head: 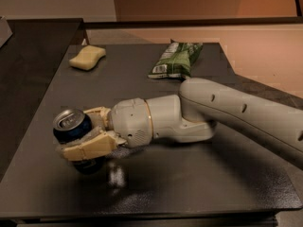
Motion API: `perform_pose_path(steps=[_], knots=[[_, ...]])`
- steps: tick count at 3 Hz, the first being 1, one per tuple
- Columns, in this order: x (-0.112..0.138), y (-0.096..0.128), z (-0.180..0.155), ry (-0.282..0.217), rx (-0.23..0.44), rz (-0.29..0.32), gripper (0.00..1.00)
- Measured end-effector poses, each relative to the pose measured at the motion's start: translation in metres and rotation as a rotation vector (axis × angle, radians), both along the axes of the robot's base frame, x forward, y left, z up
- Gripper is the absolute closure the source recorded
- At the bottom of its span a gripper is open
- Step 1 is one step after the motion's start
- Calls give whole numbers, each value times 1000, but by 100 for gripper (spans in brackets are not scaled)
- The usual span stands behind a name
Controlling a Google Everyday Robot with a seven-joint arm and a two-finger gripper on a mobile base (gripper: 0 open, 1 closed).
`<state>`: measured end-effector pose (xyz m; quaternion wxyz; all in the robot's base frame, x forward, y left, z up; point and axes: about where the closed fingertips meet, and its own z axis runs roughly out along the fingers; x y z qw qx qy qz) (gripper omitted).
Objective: Place pepsi can upright
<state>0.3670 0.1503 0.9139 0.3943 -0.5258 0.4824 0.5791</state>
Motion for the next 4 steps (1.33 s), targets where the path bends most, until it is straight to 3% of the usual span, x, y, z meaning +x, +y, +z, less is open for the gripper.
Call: perform_pose_path(steps=[1, 4], knots=[[5, 1, -7, -13, -11, -50, 83], [15, 0, -10, -85, -27, -192, 14]])
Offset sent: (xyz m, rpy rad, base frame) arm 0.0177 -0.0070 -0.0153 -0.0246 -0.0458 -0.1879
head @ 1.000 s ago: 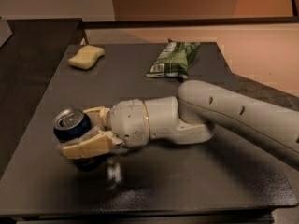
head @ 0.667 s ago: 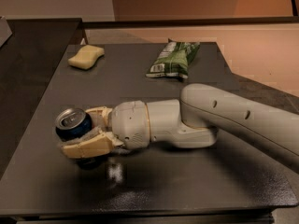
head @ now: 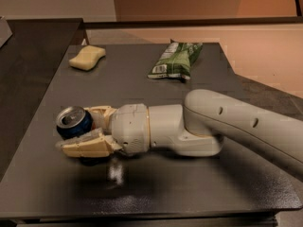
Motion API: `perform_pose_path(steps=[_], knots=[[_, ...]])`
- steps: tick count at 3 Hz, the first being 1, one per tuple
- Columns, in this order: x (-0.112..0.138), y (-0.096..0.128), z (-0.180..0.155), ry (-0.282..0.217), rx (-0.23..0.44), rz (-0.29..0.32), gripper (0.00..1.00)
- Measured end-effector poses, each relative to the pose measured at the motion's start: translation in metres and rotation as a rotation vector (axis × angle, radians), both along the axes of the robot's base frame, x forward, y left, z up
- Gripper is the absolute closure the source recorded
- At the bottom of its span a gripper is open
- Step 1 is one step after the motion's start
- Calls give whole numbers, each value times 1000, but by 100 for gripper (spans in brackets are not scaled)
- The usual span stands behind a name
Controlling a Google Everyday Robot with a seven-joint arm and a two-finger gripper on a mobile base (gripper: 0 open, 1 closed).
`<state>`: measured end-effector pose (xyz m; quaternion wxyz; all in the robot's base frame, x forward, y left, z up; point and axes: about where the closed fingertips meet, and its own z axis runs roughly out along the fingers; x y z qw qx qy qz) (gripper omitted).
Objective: Place pepsi can upright
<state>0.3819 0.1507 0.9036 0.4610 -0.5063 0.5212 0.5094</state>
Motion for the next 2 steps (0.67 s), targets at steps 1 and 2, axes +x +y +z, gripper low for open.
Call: perform_pose_path(steps=[1, 2], knots=[[1, 4, -1, -16, 4, -15, 0], [-4, 13, -3, -50, 13, -27, 0]])
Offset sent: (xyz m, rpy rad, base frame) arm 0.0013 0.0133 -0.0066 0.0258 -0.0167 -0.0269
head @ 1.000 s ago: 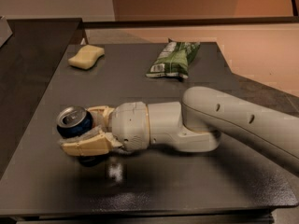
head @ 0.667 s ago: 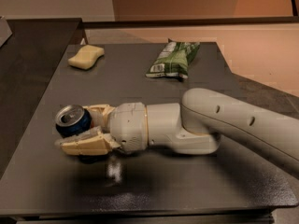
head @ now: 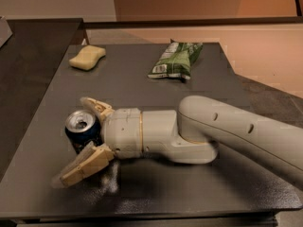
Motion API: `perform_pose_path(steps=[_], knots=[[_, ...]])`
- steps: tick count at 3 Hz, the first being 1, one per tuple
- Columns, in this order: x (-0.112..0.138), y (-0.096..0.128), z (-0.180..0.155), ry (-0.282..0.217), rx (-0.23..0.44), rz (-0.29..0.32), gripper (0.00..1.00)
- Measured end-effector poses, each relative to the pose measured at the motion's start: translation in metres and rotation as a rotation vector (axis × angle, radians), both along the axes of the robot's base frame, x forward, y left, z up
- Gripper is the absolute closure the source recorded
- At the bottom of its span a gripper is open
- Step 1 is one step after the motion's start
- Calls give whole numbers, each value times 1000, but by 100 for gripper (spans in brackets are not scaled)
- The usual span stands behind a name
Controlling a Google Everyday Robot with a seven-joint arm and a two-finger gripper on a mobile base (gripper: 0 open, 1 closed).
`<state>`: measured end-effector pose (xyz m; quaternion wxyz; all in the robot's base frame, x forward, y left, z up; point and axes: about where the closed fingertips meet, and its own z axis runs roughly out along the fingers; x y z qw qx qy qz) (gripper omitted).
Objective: Place pepsi can upright
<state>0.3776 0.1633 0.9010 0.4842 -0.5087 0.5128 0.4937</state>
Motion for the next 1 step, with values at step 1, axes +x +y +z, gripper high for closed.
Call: perform_pose_path(steps=[1], knots=[[0, 0, 0, 0, 0, 0, 0]])
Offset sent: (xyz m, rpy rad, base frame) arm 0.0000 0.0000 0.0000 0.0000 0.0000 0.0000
